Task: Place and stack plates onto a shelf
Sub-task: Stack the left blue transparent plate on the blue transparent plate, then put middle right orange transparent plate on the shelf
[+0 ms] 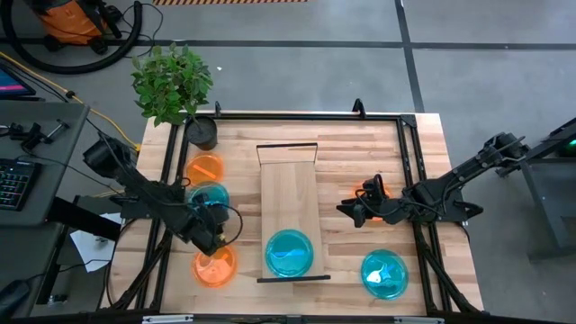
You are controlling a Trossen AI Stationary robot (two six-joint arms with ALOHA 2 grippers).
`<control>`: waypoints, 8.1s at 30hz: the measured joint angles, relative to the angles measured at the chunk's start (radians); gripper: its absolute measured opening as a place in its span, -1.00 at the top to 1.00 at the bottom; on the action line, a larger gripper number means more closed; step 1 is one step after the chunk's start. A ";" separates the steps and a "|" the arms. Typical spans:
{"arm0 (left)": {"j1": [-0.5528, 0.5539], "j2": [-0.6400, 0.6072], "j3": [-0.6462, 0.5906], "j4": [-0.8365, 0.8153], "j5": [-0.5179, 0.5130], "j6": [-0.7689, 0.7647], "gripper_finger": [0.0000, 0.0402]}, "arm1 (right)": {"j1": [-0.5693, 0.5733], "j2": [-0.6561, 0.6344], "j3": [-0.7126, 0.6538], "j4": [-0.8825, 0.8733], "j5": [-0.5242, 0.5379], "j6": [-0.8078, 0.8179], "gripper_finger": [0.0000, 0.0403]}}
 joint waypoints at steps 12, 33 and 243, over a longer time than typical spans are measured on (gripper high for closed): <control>-0.003 0.131 0.006 -0.047 -0.020 -0.226 0.27 | 0.000 0.000 0.000 -0.001 0.000 0.000 0.06; 0.008 -0.079 0.094 -0.132 0.027 -0.175 1.00 | 0.000 0.000 0.000 -0.002 0.000 0.000 0.06; 0.397 -0.576 0.000 0.756 0.116 0.602 0.42 | -0.046 -0.236 -0.030 -0.740 -0.020 0.684 1.00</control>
